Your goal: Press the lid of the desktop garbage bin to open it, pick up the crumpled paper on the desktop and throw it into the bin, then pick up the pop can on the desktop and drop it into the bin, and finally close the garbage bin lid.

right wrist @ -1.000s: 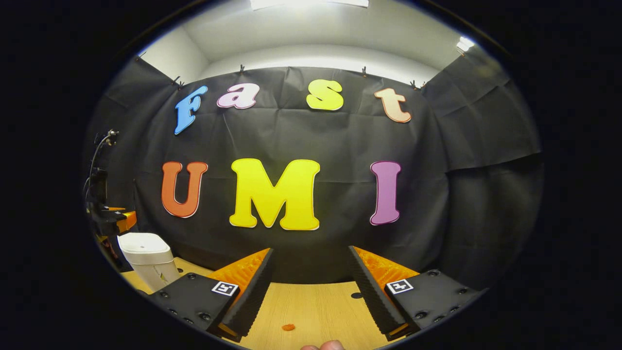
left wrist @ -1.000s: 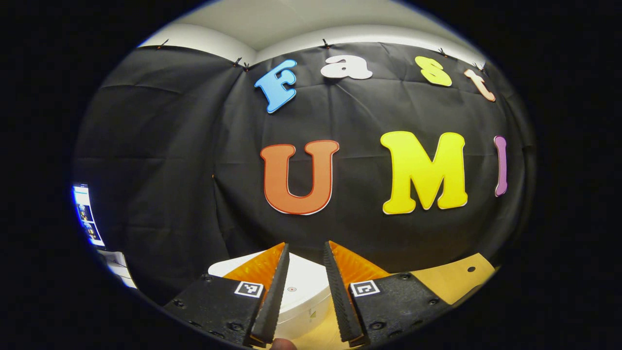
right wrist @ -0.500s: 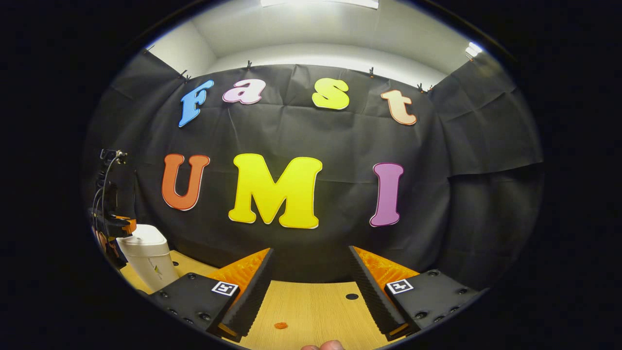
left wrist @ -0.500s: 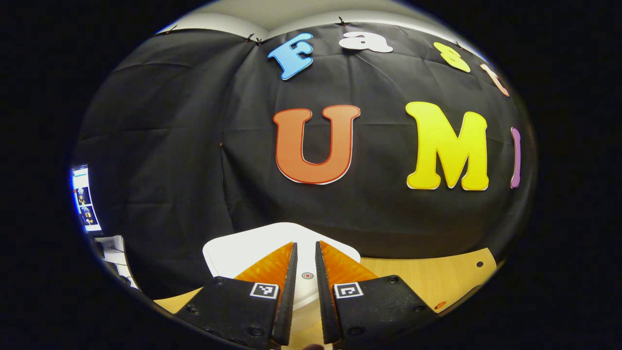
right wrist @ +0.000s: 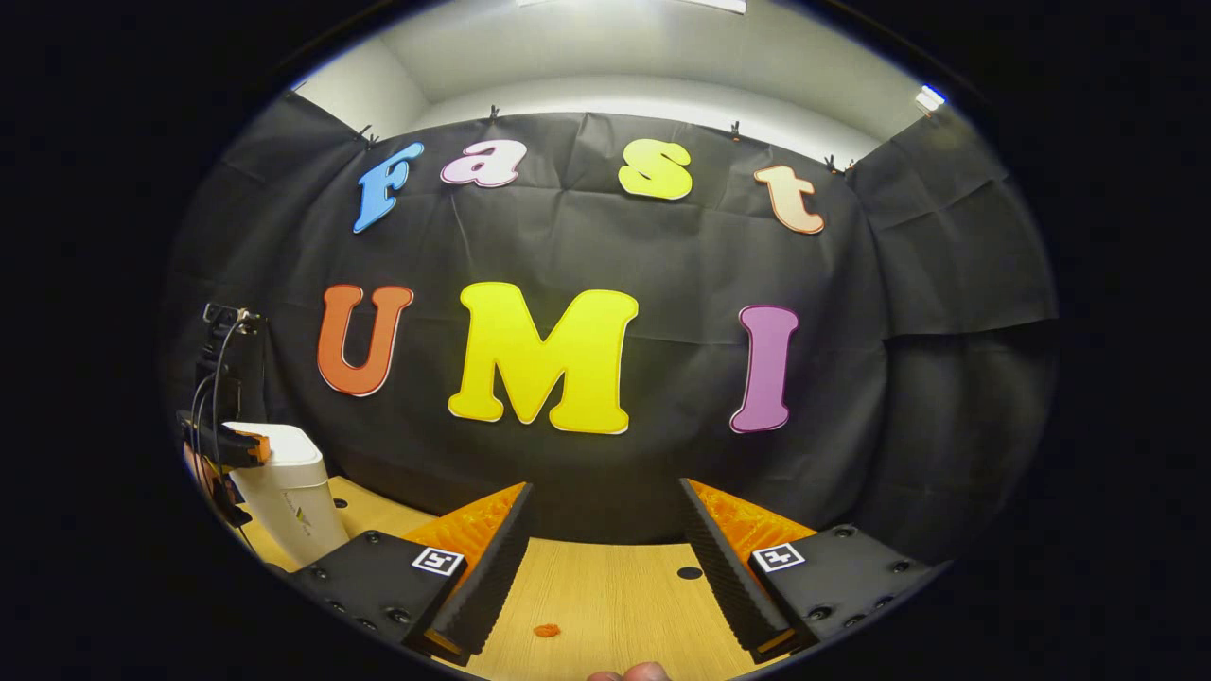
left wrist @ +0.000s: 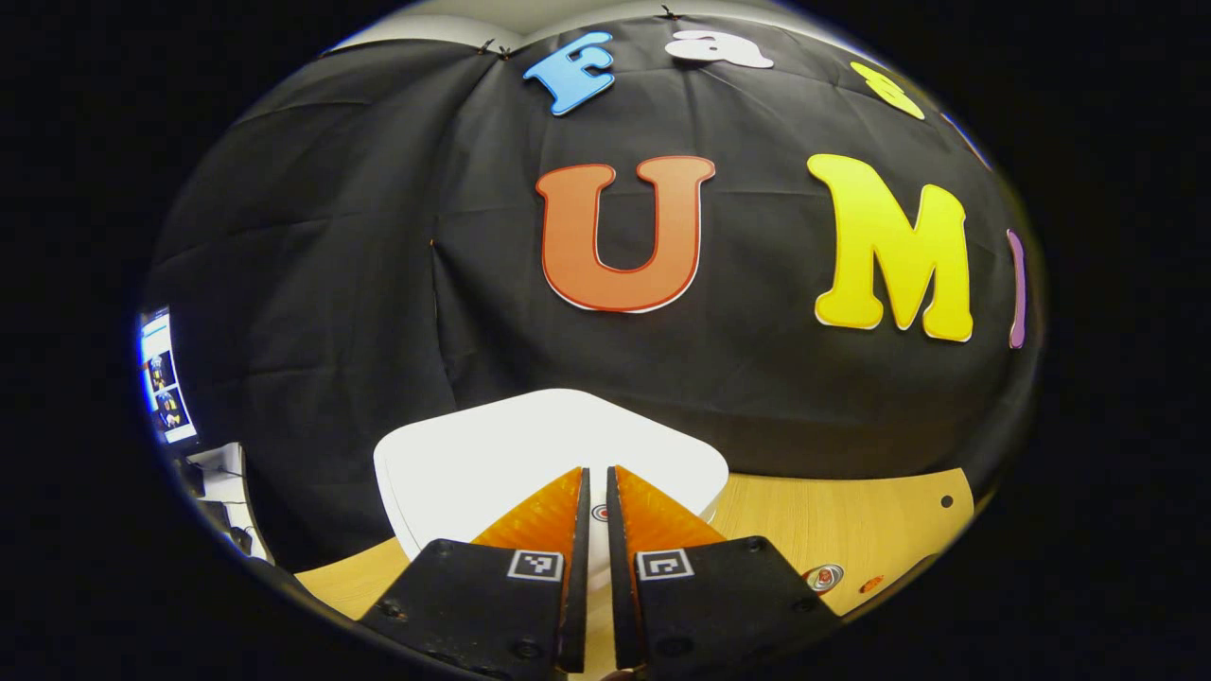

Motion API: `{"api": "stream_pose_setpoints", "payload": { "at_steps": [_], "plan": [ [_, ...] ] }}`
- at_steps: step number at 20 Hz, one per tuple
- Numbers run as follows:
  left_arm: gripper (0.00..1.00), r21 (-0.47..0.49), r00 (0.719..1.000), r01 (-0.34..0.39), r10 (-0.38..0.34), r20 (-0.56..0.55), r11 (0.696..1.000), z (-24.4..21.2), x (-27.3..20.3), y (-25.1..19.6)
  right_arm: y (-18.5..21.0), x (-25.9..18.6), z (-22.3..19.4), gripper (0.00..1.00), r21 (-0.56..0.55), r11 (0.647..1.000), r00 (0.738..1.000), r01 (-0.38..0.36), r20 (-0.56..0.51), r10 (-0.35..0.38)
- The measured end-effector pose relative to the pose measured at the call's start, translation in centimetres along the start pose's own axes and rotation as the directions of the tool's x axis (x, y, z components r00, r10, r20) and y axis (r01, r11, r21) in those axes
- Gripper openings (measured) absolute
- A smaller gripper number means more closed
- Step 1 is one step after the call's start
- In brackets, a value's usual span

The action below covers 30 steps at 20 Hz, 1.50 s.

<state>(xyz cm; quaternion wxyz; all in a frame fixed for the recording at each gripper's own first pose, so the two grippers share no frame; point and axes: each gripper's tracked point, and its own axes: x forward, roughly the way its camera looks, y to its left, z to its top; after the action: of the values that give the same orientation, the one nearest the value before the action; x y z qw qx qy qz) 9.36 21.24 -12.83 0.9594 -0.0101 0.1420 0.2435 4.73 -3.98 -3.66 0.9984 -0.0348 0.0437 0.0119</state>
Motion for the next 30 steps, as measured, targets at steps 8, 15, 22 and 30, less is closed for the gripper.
{"api": "stream_pose_setpoints", "payload": {
  "at_steps": [8, 15, 22, 30],
  "plan": [
    [0.10, 0.006, 0.998, -0.061, 0.061, -0.003, 0.998, -0.6, 0.0, 0.3, 2.3, 0.1, -1.1, 0.94, -0.013, 0.998, 0.998, -0.057, -0.022, 0.057],
    [0.13, 0.025, 0.995, -0.013, 0.010, 0.104, 1.000, 3.4, -1.8, -0.6, 2.2, -0.4, 0.6, 0.94, -0.009, 0.998, 0.998, -0.063, 0.019, 0.063],
    [0.31, 0.041, 0.983, 0.113, -0.118, 0.141, 0.993, 5.7, -5.8, -4.1, 1.4, -1.4, 1.0, 0.94, 0.023, 0.998, 0.997, -0.056, 0.049, 0.055],
    [0.53, 0.035, 0.958, 0.208, -0.211, 0.197, 0.978, 7.3, -10.0, -7.3, -0.5, -2.5, 0.6, 0.94, 0.047, 0.999, 0.998, -0.023, 0.054, 0.020]
  ]
}}
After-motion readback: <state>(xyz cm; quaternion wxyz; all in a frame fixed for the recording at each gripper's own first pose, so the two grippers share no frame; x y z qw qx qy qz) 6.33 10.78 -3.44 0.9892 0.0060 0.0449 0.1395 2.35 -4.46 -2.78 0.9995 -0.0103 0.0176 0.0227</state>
